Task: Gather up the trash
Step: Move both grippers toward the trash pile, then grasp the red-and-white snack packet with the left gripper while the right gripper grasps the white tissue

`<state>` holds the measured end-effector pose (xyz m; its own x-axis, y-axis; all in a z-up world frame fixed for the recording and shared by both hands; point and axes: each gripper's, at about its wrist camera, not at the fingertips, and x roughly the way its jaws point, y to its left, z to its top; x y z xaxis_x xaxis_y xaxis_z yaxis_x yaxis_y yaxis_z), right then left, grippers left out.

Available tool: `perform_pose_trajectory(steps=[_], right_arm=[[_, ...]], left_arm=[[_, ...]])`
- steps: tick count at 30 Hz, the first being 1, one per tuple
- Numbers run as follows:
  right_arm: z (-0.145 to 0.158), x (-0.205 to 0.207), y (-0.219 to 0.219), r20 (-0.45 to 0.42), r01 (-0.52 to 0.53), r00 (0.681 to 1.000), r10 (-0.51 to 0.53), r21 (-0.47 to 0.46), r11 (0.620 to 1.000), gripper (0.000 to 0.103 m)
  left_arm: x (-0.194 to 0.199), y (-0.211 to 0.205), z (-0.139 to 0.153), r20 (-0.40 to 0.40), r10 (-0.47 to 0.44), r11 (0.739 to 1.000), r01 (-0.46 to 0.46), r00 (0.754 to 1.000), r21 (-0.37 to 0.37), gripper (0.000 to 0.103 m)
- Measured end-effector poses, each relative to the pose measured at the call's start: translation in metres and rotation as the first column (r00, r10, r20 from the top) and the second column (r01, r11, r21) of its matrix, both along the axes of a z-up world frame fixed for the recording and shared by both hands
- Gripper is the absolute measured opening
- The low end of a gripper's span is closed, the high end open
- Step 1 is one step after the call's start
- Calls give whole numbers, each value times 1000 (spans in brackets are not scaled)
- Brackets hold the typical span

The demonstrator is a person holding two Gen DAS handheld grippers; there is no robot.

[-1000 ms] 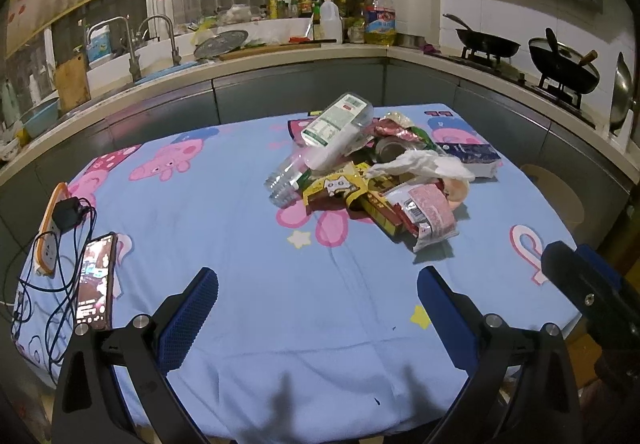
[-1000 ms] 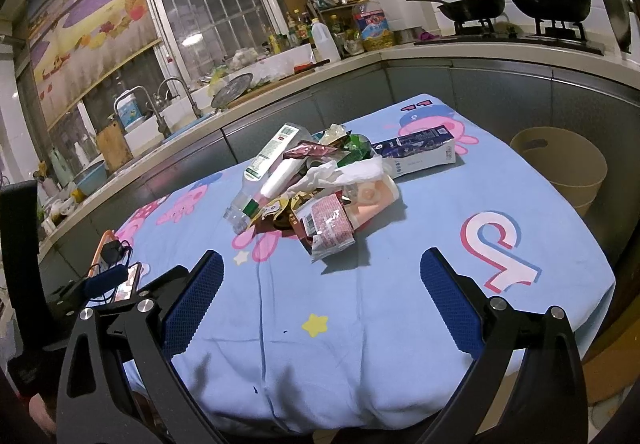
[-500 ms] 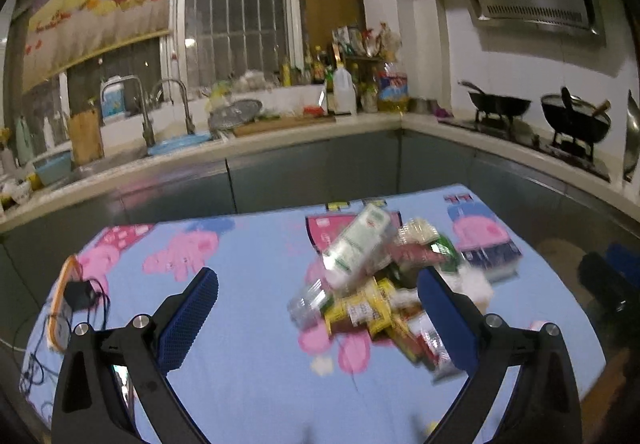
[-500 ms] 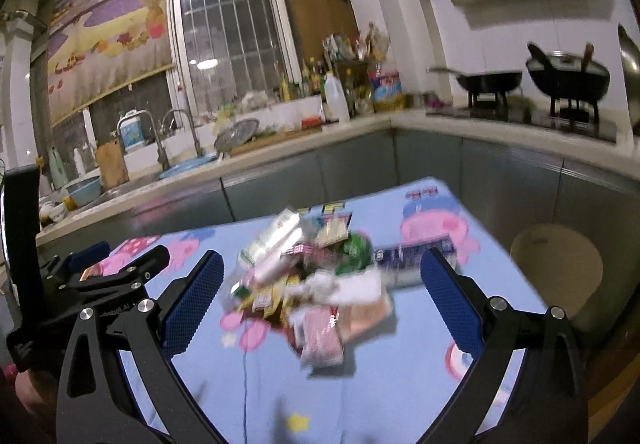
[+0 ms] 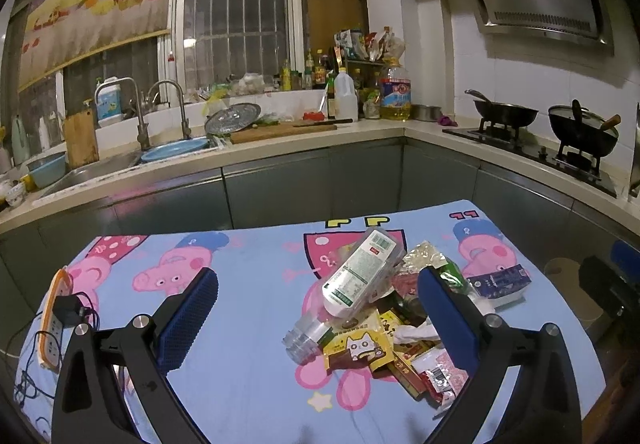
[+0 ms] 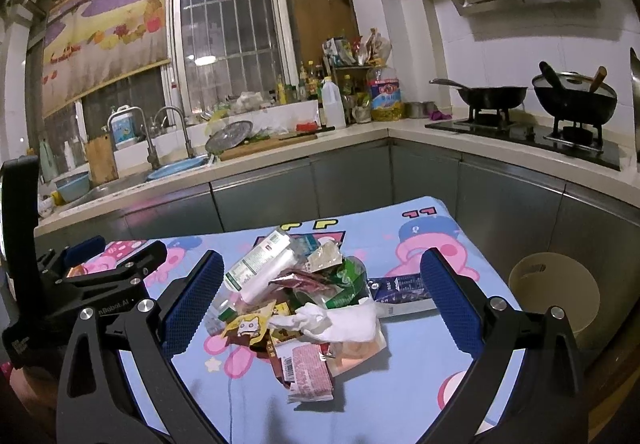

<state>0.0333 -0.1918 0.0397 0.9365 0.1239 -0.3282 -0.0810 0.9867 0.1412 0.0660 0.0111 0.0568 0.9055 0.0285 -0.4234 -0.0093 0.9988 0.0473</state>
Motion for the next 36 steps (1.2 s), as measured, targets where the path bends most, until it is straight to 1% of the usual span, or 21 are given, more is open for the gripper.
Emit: perform_pose_trajectory(steps=[6, 9, 10, 11, 12, 14, 16, 18, 19, 21, 22, 24, 25, 27, 28, 30, 33, 34, 35, 36], right_arm=[[-5, 9, 4, -13, 3, 1000, -3, -18, 1000, 96], [-7, 15, 6, -24, -4, 1000, 3, -23, 1000, 91], [-9, 18, 5, -34, -13, 999, 12, -18, 1000, 86], [-12, 21, 4, -44, -20, 999, 19, -12, 1000, 78], [-15, 24, 2, -61, -30, 998, 30, -2, 1000, 74], [-23, 29, 0, -87, -41, 995, 41, 8, 999, 62], [-37, 32, -3, -128, -57, 990, 60, 27, 998, 56], [-52, 34, -6, -166, -70, 983, 76, 45, 997, 53], [-60, 34, -6, -186, -76, 979, 84, 52, 996, 51], [-76, 35, -9, -228, -84, 969, 98, 71, 994, 47], [-84, 35, -10, -249, -87, 963, 105, 82, 993, 46], [-101, 35, -11, -288, -93, 950, 117, 96, 991, 45], [-112, 35, -12, -320, -98, 939, 126, 102, 990, 44], [-126, 36, -13, -352, -92, 928, 121, 100, 991, 41], [-133, 38, -17, -368, -72, 924, 102, 94, 993, 40], [-139, 42, -28, -383, -32, 921, 67, 97, 995, 38], [-143, 45, -42, -392, -6, 919, 50, 113, 994, 33], [-141, 45, -47, -389, 5, 920, 38, 108, 994, 33], [-140, 46, -52, -386, 14, 922, 31, 111, 994, 33], [-139, 48, -61, -384, 23, 923, 33, 141, 990, 33]], left_arm=[[11, 3, -7, -18, 4, 1000, -4, 1000, -5, 99], [17, 3, -11, -28, -4, 1000, 4, 1000, -3, 99], [19, 4, -11, -31, -8, 1000, 8, 999, -1, 99], [21, 7, -12, -31, -7, 1000, 7, 999, 1, 99], [23, 10, -13, -31, -3, 1000, 3, 1000, 1, 99], [24, 22, -15, -27, -6, 1000, 6, 1000, -17, 99], [26, 38, -19, -32, -8, 999, 6, 999, -52, 99], [30, 54, -29, -65, 5, 998, -10, 998, -64, 99], [32, 59, -34, -86, 6, 998, -12, 996, -66, 95], [35, 72, -51, -151, -8, 996, -6, 988, -93, 88], [35, 74, -56, -169, -13, 995, -4, 986, -105, 87], [37, 77, -74, -232, -51, 987, 13, 971, -159, 87], [38, 76, -79, -250, -70, 984, 26, 966, -175, 85], [39, 62, -91, -292, -144, 973, 81, 945, -217, 84], [41, 49, -96, -316, -205, 962, 130, 926, -242, 83], [43, 25, -104, -348, -290, 942, 203, 891, -266, 83], [41, -15, -110, -359, -386, 916, 307, 850, -258, 83], [40, -32, -112, -365, -422, 903, 350, 830, -248, 83], [40, -44, -113, -370, -441, 896, 374, 818, -240, 83], [41, -56, -116, -376, -455, 890, 398, 807, -222, 83]])
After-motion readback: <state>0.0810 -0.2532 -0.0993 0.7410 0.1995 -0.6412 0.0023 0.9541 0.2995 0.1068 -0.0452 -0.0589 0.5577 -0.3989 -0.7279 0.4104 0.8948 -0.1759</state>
